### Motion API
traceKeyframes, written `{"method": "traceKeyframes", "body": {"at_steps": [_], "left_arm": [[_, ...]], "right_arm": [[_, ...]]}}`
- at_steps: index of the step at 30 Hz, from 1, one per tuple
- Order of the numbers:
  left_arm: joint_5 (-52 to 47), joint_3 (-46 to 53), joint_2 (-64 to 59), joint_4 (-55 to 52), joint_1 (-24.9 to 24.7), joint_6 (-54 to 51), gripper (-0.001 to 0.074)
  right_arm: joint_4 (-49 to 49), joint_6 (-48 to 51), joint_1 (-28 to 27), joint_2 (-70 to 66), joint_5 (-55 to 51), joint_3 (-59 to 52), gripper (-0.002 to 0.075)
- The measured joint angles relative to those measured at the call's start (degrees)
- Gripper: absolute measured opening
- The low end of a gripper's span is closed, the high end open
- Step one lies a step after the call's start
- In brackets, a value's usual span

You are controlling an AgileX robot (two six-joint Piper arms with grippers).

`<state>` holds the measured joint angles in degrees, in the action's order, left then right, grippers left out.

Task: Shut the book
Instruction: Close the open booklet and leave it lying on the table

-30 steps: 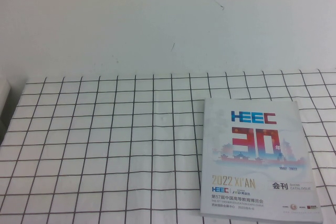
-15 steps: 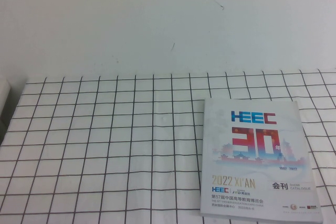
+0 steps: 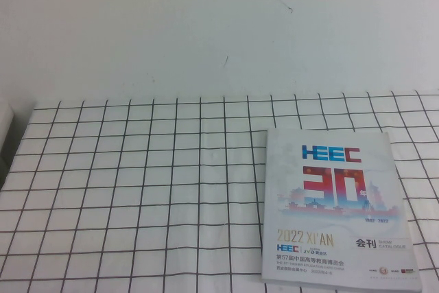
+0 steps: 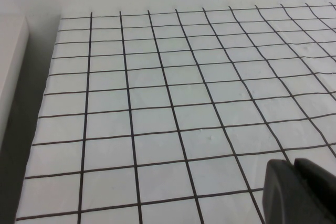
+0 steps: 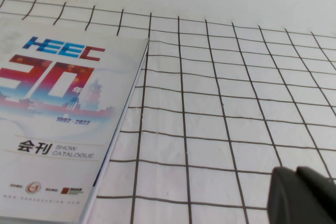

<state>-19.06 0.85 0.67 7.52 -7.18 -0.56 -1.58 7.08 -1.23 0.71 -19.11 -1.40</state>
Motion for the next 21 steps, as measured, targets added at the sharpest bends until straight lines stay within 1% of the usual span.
{"method": "traceKeyframes", "body": {"at_steps": [10,17,21], "left_arm": [[0.00,0.00,0.00,0.00,0.30,0.00,-0.0004],[0.00,0.00,0.00,0.00,7.51,0.00,-0.0004],[0.00,0.00,0.00,0.00,8.78,0.00,-0.0004]], "right_arm": [[0.00,0.00,0.00,0.00,0.00,0.00,-0.0003],[0.10,0.00,0.00,0.00,0.00,0.00,-0.0003],[0.10,0.00,0.00,0.00,0.00,0.10,-0.0003]]}}
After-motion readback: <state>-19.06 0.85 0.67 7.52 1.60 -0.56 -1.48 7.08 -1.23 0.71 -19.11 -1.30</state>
